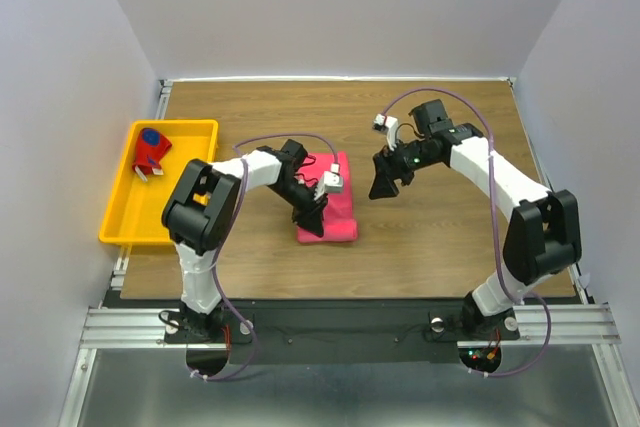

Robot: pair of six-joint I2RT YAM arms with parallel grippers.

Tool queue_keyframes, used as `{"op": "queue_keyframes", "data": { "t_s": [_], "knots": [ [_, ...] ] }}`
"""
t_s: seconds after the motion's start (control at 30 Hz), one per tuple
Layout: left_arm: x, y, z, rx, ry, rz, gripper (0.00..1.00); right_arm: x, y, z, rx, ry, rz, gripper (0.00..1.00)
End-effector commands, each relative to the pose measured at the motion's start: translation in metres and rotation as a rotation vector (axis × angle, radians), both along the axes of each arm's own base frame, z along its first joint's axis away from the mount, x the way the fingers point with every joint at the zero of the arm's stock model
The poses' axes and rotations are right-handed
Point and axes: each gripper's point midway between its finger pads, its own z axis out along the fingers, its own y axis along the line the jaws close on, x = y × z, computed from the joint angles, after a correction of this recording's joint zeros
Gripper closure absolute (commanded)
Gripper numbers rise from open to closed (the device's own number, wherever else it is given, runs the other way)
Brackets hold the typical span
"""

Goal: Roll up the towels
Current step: Roll the towel

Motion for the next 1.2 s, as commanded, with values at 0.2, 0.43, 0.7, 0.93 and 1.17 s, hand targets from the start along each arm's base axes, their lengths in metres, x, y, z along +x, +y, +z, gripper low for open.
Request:
{"op": "queue_keyframes", "data": {
  "t_s": [0.2,0.43,0.7,0.93,1.17],
  "knots": [
    [-0.002,0.036,-0.038,0.109,0.298,0.033,1.0,-0.02,0.04,-0.014,-0.162,-0.332,0.172,0.17],
    [-0.001,0.039,-0.048,0.151,0.345,0.047,1.0,-0.033,0.084,-0.028,-0.218,-0.509,0.289,0.12],
    [0.005,0.039,-0.05,0.154,0.36,0.066,1.0,-0.062,0.104,-0.079,-0.26,-0.488,0.435,0.15],
    [0.015,0.038,-0.044,0.137,0.346,0.077,1.0,-0.071,0.094,-0.122,-0.305,-0.478,0.475,0.59],
    [0.026,0.035,0.008,0.018,0.243,0.111,0.7,-0.09,0.094,-0.124,-0.226,-0.373,0.483,0.99]
  ]
}}
